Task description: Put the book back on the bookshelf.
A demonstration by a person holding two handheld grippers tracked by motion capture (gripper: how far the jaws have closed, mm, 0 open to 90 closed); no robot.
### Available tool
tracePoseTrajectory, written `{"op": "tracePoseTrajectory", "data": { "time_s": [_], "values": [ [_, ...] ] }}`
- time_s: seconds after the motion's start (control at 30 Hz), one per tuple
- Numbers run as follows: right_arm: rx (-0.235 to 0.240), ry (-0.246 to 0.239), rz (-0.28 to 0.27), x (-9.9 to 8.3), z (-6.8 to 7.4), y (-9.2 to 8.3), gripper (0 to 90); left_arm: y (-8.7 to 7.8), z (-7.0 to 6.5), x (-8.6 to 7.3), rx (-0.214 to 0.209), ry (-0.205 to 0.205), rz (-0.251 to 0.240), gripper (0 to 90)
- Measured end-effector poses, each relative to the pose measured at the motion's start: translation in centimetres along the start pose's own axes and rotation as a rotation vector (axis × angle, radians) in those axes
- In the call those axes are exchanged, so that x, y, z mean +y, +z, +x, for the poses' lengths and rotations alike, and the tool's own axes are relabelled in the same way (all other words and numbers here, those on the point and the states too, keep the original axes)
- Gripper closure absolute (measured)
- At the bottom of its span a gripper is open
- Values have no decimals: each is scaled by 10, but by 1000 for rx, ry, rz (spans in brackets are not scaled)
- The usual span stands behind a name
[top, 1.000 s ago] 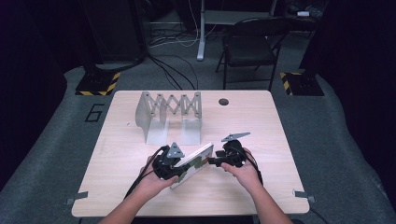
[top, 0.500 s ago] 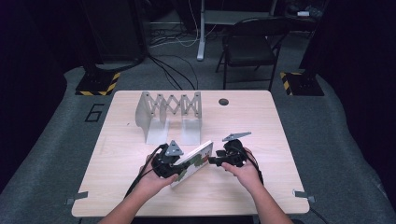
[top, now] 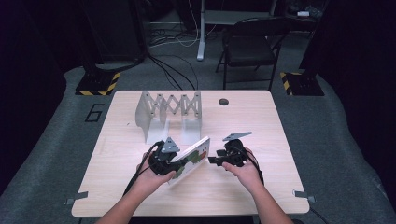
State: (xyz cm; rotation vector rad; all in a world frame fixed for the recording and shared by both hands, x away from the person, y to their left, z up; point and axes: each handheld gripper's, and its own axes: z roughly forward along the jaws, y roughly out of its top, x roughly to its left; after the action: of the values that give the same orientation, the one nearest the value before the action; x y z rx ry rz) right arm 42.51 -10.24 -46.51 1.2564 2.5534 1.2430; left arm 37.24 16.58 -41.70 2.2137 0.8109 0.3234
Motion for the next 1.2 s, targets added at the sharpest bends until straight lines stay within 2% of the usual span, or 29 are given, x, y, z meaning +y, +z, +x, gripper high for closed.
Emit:
{"op": "tracePoseTrajectory", "data": {
  "time_s": [0.5, 0.67, 0.7, 0.77, 1.2],
  "values": [
    [1, -1, -3, 0, -2, -1, 446, -23, 14, 10, 37, -42, -39, 757],
    [1, 5, -1, 0, -1, -1, 445, -32, 21, 13, 43, -59, -53, 757],
    [-1, 18, 3, -1, 0, -1, 445, -34, 22, 13, 44, -63, -51, 758],
    [1, 5, -1, 0, -1, -1, 445, -38, 25, 14, 56, -61, -55, 758],
    [1, 7, -1, -1, -2, -1, 445, -58, 43, 11, 111, -93, -68, 757]
  ]
}}
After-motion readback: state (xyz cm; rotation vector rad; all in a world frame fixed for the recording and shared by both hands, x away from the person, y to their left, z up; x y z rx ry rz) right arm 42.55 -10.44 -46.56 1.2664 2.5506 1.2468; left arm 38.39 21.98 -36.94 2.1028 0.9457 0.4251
